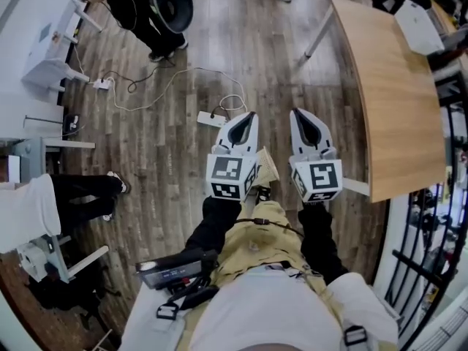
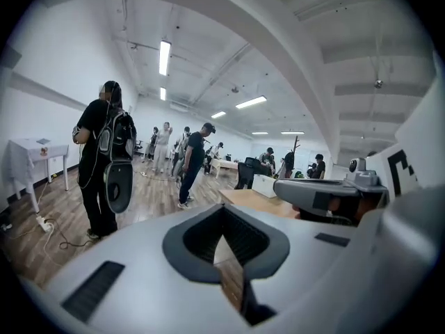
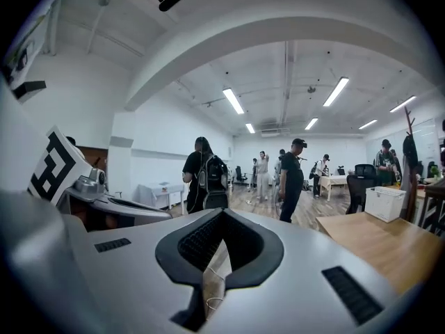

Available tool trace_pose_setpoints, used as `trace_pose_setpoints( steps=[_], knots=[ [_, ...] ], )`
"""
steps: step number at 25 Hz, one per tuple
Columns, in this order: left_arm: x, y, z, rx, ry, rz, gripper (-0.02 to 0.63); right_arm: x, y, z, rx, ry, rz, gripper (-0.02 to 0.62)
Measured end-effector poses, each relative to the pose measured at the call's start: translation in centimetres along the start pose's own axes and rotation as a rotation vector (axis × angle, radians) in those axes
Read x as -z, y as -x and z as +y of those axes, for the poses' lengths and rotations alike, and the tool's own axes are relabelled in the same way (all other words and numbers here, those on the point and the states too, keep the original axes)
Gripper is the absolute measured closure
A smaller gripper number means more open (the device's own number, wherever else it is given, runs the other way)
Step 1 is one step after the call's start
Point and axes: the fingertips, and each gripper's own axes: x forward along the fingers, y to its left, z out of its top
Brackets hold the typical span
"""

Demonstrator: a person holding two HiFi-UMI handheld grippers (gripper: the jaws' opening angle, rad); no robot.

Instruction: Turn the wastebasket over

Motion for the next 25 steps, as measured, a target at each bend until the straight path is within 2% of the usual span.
trace_pose_setpoints(
  steps=[9,25],
  knots=[
    [-4.7,2.0,-1.5,-0.009,-0.028,-0.077,0.604,-4.9,1.3,1.0,-0.013,0.035,-0.067,0.575],
    [-10.0,1.6,-2.7,-0.025,-0.13,-0.164,0.604,-9.3,1.6,-0.6,0.007,0.065,-0.153,0.574]
  ],
)
